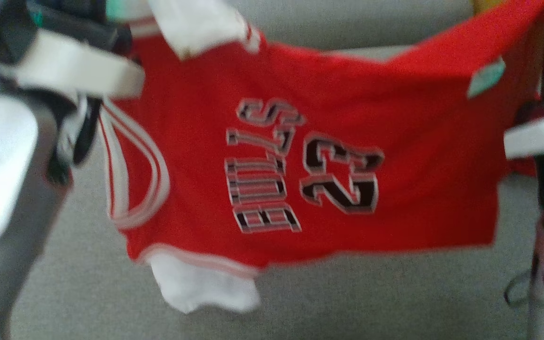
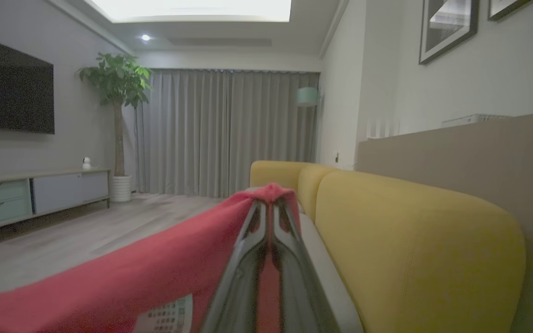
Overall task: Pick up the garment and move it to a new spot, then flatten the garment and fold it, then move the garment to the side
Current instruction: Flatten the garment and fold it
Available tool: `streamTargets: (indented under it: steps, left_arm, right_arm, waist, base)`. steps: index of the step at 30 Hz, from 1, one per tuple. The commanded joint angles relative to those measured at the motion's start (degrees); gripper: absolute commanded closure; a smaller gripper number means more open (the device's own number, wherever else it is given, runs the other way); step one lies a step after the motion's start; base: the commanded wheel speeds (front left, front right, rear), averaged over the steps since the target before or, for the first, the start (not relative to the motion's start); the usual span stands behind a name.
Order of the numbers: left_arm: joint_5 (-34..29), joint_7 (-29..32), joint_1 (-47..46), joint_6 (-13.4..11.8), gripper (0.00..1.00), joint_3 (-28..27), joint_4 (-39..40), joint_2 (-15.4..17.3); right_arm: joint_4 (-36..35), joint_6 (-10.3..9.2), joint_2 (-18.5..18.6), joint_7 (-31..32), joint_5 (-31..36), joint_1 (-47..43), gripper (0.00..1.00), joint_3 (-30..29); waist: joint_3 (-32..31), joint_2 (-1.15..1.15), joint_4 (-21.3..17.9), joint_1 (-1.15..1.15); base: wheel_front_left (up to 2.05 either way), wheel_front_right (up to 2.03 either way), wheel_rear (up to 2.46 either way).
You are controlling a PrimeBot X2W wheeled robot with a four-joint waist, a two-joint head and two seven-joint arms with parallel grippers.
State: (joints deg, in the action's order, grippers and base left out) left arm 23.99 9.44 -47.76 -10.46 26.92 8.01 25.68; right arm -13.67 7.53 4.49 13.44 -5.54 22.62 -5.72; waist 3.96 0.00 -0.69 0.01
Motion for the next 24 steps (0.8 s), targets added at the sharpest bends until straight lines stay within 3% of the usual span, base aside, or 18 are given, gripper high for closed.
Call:
streamTargets:
  steps: [1, 7, 14, 18, 24]
  left_arm:
    - [-1.0, -0.1, -5.9, 0.5, 1.0, -2.3, -0.5, 1.8]
    - [-4.3, -4.0, -20.2, 3.5, 1.0, -1.6, -13.9, -0.1]
    - [-4.7, -11.6, -32.3, 4.0, 1.0, -2.9, -25.2, -4.8]
    - [-2.6, -12.9, -31.3, 4.9, 1.0, -2.8, -28.1, -6.7]
    - [0.6, -15.6, -22.6, 5.6, 1.0, -2.0, -28.2, -8.7]
  right_arm:
    - [0.3, -0.04, 0.5, -0.3, -0.2, 5.5, 1.0, 1.6]
    - [17.4, -0.04, 2.7, -4.3, 2.8, 24.2, 1.0, 2.8]
    - [33.5, -0.04, 2.1, -9.2, 7.9, 41.3, 1.0, 0.6]
    - [40.9, -0.04, 1.8, -10.8, 10.6, 44.5, 1.0, -0.4]
    - [49.1, -0.04, 1.7, -14.3, 13.0, 42.7, 1.0, -1.1]
  waist:
    - [4.5, 0.0, -0.7, -0.01]
    - [12.0, 0.0, -0.9, -0.01]
    - [17.1, 0.0, 0.3, -0.01]
    - [20.4, 0.0, 1.7, -0.01]
    - [23.8, 0.0, 3.3, -0.01]
  base:
    - [0.0, 0.0, 0.0]
    - [0.0, 0.0, 0.0]
    - [0.0, 0.0, 0.0]
    - [0.0, 0.0, 0.0]
    - [0.0, 0.0, 0.0]
